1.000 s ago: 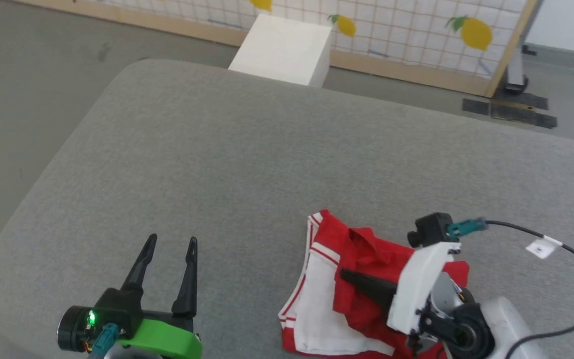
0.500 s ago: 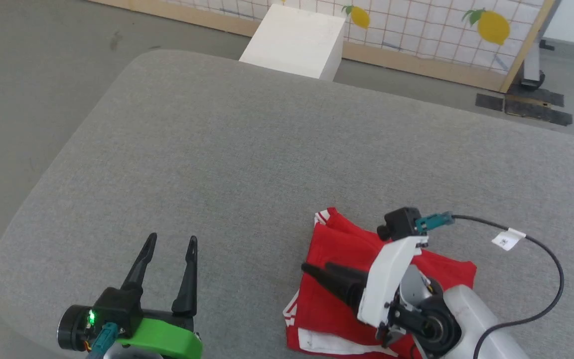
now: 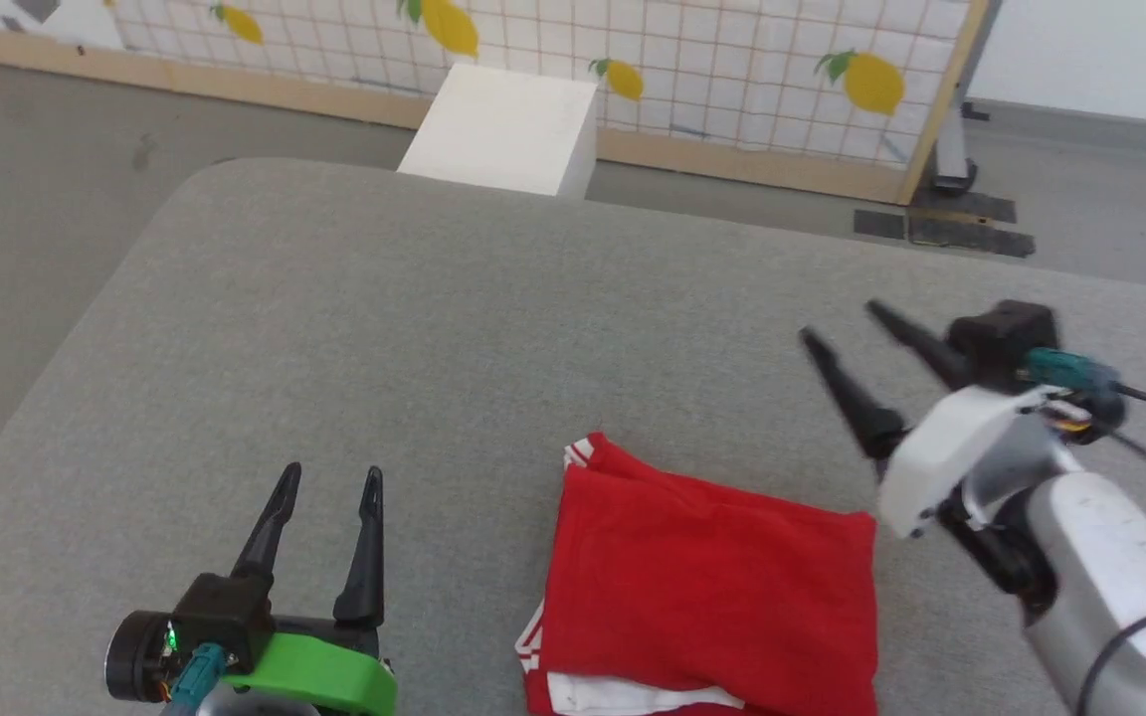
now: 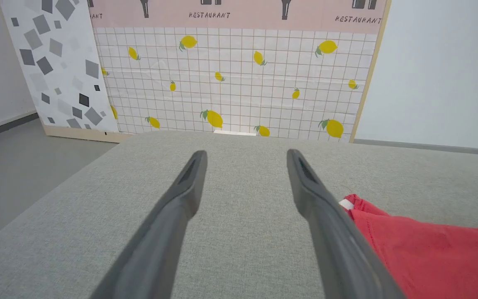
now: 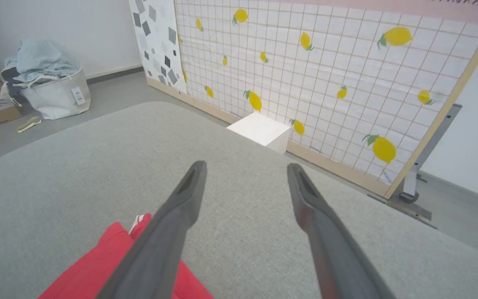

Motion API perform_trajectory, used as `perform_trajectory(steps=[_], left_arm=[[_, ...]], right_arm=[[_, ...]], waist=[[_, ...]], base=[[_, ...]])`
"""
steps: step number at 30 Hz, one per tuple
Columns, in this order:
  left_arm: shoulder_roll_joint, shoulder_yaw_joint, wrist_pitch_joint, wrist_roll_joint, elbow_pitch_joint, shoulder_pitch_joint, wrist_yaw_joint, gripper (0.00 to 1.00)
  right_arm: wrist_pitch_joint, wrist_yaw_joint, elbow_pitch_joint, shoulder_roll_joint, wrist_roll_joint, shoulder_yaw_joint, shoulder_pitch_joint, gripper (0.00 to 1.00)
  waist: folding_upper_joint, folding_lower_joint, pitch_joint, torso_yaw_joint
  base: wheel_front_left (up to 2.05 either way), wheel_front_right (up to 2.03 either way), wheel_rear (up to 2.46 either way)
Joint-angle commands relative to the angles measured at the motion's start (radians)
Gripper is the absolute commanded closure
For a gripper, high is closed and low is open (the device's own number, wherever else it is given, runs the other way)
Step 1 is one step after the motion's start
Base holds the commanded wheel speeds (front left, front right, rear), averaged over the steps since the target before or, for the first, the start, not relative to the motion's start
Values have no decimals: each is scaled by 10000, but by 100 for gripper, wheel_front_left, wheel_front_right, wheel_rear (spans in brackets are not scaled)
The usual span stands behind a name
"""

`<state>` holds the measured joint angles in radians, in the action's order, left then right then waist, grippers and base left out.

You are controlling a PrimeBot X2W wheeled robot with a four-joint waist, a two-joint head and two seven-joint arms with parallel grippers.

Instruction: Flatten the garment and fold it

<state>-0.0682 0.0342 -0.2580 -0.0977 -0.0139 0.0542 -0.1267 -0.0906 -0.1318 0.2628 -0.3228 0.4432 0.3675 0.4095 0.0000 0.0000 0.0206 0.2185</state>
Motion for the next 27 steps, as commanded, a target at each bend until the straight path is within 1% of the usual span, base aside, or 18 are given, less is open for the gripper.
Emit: perform_trajectory(steps=[1, 4, 7, 9, 13, 17, 22, 25, 27], left_arm=[[39, -17, -38, -45, 61, -23, -40, 0], [34, -2, -38, -34, 94, 3, -40, 0], [21, 18, -38, -34, 130, 12, -40, 0], [17, 22, -38, -25, 164, 34, -40, 0], [-14, 86, -38, -33, 174, 84, -40, 0], [-76, 161, -38, -105, 148, 142, -40, 0], [-140, 269, -38, -143, 57, 261, -40, 0], [-158, 331, -38, -138, 8, 339, -40, 0], [-172, 397, -38, -118, -55, 392, -40, 0]], right_arm=[[407, 11, -78, -140, -207, -167, -95, 0], [1139, 11, -288, -468, -723, -629, -533, 0], [1693, 11, -618, -569, -1081, -1262, -1123, 0], [2010, 11, -897, -478, -1269, -1871, -1577, 0], [2391, 11, -1669, -5, -1638, -3024, -2596, 0], [2496, 11, -2577, 825, -1980, -3955, -3640, 0], [2626, 11, -3446, 1848, -2507, -4376, -4863, 0], [2688, 11, -3675, 2180, -2939, -4418, -5352, 0], [2780, 11, -3600, 2277, -3143, -4416, -5573, 0]], waist=[[0, 0, -204, -324], [0, 0, -247, -546], [0, 0, -251, -745], [0, 0, -236, -876], [0, 0, -231, -1062], [0, 0, -227, -1200], [0, 0, -241, -1260], [0, 0, -233, -1283], [0, 0, -221, -1271]], base=[[0, 0, 0], [0, 0, 0], [0, 0, 0], [0, 0, 0], [0, 0, 0], [0, 0, 0], [0, 0, 0], [0, 0, 0], [0, 0, 0]])
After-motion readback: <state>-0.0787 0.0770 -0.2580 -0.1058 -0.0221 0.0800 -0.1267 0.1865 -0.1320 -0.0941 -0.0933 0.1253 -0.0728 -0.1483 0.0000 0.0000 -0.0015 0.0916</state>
